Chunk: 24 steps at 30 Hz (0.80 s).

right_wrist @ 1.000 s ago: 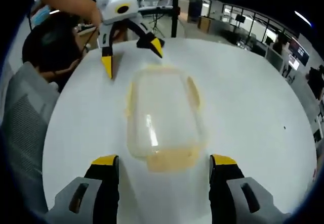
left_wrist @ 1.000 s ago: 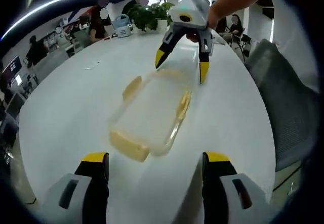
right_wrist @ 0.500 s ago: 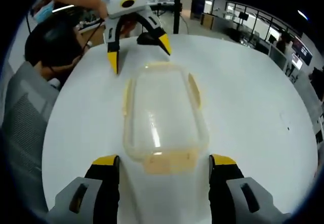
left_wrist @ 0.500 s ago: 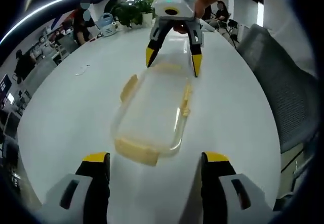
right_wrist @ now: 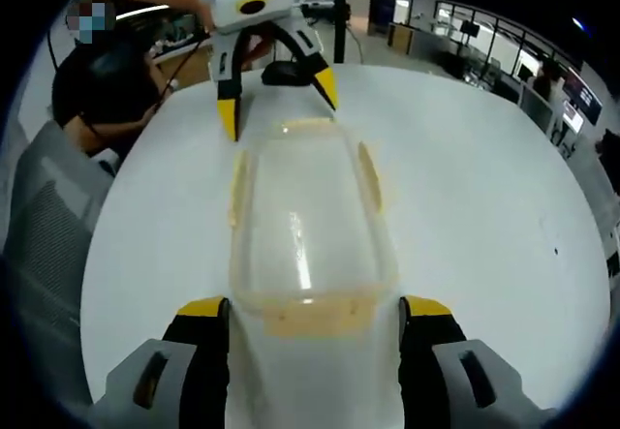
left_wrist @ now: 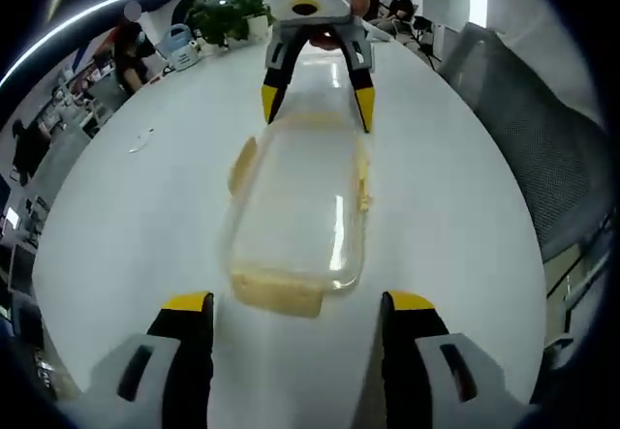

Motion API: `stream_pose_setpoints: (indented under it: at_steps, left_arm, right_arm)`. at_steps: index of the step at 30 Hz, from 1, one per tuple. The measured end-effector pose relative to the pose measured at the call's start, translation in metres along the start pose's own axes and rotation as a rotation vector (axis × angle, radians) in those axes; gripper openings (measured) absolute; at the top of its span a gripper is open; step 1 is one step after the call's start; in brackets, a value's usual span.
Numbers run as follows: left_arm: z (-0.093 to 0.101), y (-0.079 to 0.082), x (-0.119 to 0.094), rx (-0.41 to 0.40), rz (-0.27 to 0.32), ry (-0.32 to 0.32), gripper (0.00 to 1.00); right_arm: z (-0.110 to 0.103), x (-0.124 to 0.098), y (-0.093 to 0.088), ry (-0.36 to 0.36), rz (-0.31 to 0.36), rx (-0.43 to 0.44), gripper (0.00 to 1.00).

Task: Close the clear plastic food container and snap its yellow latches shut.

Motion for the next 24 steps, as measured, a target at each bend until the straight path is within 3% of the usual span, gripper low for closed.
stream_pose_setpoints:
  at_steps: [8, 14, 24]
  left_arm:
    - [-0.007, -0.004, 0.001, -0.029, 0.004, -0.026, 0.71]
    - [-0.013, -0.001, 0.003, 0.015, 0.001, -0.056, 0.62]
    - [-0.011, 0.002, 0.007, 0.042, -0.012, -0.118, 0.57]
  right_arm:
    - [0.002, -0.001, 0.000, 0.009, -0.005, -0.006, 0.68]
    - [0.002, -0.003, -0.001, 0.020, -0.012, -0.021, 0.62]
    - [-0.001, -0.002, 0.001, 0.048, -0.012, -0.046, 0.51]
Point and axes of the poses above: the point that each gripper's makers call its tool centre point, and the gripper's own axes: x roughly forward along the fingers, z roughly to its right, y roughly out of its top, the point moved 3 cm from there along -x, roughly backward along the fingers, and after that the axes turned 9 degrees about z, right-handed, at the moved point
